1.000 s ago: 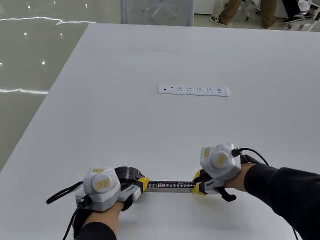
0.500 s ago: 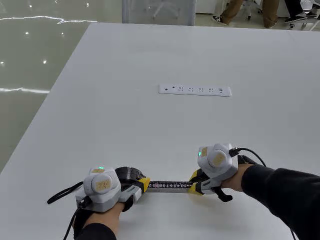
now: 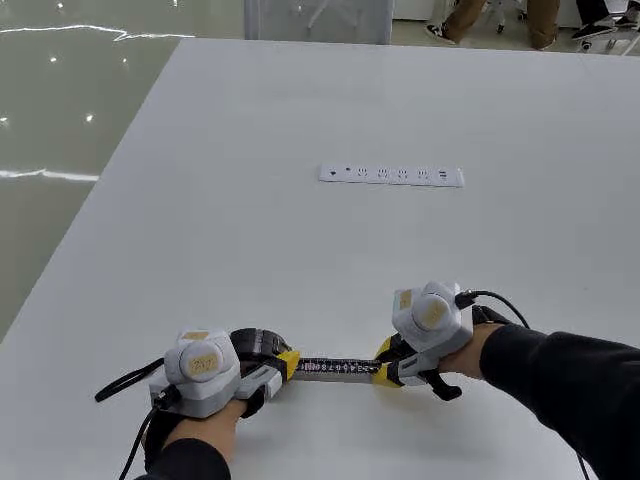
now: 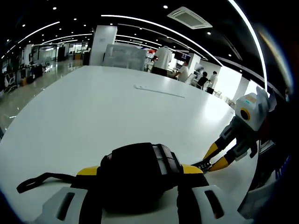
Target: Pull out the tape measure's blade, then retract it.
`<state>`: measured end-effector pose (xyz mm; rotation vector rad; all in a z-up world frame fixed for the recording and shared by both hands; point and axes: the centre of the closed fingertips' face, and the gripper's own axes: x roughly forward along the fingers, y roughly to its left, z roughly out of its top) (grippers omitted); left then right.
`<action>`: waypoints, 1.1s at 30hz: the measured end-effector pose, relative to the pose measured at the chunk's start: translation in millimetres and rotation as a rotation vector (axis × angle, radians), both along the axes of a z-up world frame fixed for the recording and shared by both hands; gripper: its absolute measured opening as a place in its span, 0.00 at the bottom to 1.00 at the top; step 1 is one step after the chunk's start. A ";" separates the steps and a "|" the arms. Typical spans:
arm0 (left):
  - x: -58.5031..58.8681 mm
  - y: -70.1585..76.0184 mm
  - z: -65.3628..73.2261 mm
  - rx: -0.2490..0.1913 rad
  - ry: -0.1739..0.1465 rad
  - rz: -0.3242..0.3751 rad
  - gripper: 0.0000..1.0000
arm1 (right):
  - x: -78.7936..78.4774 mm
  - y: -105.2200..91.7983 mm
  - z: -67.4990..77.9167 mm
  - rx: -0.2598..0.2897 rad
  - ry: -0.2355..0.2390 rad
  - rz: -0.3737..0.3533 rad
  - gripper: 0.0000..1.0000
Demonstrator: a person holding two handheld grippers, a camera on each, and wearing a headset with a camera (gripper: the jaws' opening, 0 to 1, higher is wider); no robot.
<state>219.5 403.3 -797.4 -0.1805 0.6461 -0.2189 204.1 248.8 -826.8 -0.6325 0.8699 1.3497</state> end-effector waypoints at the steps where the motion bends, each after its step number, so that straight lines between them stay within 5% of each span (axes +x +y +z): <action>1: -0.2 -0.1 0.0 -0.001 0.001 -0.002 0.60 | 0.0 1.8 0.6 0.005 0.001 -0.003 0.12; 33: -1.3 -0.9 0.0 -0.010 0.016 -0.017 0.60 | -2.1 51.2 0.0 0.052 -0.014 0.011 0.12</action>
